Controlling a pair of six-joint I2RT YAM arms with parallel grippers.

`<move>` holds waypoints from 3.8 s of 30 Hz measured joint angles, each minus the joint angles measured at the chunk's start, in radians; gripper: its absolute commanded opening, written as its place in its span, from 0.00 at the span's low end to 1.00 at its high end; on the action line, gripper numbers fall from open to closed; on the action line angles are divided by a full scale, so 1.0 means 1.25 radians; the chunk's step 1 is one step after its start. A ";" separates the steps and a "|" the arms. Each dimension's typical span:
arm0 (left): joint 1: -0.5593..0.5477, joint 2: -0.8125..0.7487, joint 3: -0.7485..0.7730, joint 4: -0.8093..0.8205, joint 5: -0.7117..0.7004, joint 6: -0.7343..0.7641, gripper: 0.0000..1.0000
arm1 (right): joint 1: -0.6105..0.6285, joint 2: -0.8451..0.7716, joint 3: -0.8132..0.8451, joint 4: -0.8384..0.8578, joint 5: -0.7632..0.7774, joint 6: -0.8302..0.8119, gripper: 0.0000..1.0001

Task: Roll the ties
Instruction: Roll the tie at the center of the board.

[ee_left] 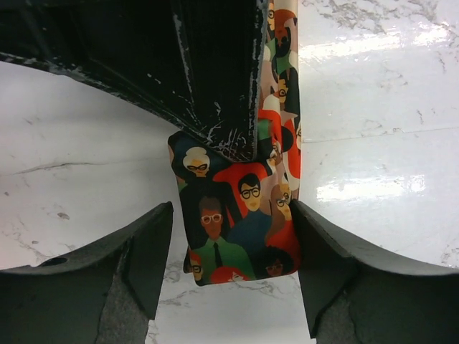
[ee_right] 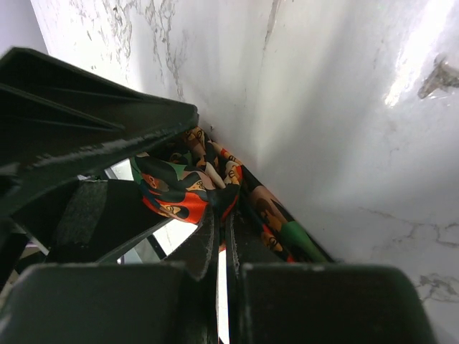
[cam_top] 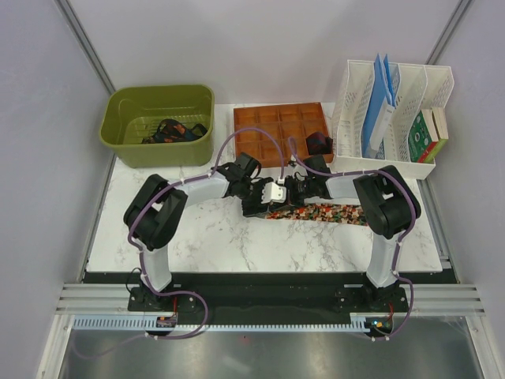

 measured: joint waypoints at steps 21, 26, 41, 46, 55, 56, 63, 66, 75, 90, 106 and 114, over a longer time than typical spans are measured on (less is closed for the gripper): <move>-0.022 0.001 0.001 -0.013 -0.054 0.006 0.68 | 0.006 -0.040 -0.053 -0.015 0.007 0.150 0.00; -0.022 0.000 0.001 -0.014 -0.054 0.006 0.70 | -0.002 -0.027 -0.044 -0.019 0.007 0.129 0.00; 0.001 -0.009 -0.013 -0.016 -0.037 0.029 0.72 | -0.002 -0.016 0.006 -0.039 0.015 0.086 0.00; 0.019 -0.016 -0.013 -0.036 -0.024 0.028 0.75 | -0.001 -0.002 0.006 -0.034 0.017 0.074 0.00; 0.078 -0.076 -0.027 -0.075 0.027 0.028 0.69 | -0.004 0.037 0.023 -0.014 -0.031 0.074 0.00; 0.076 -0.076 -0.027 -0.075 0.031 0.028 0.68 | -0.004 0.038 0.024 -0.014 -0.034 0.074 0.00; 0.069 -0.076 -0.022 -0.081 0.052 0.028 0.65 | -0.004 0.041 0.025 -0.011 -0.037 0.074 0.00; 0.064 -0.073 -0.015 -0.091 0.053 0.028 0.54 | -0.004 0.041 0.025 -0.009 -0.038 0.074 0.00; 0.057 -0.061 0.015 -0.124 0.061 0.023 0.48 | -0.004 0.049 0.030 -0.008 -0.048 0.074 0.00; -0.022 0.050 0.148 -0.131 0.080 -0.042 0.44 | -0.002 0.053 0.034 -0.006 -0.051 0.075 0.00; -0.053 0.074 0.187 -0.164 -0.004 -0.054 0.44 | -0.009 0.059 0.018 0.037 -0.076 0.109 0.15; -0.063 0.097 0.229 -0.212 -0.040 -0.057 0.41 | -0.017 0.055 0.018 0.030 -0.078 0.116 0.22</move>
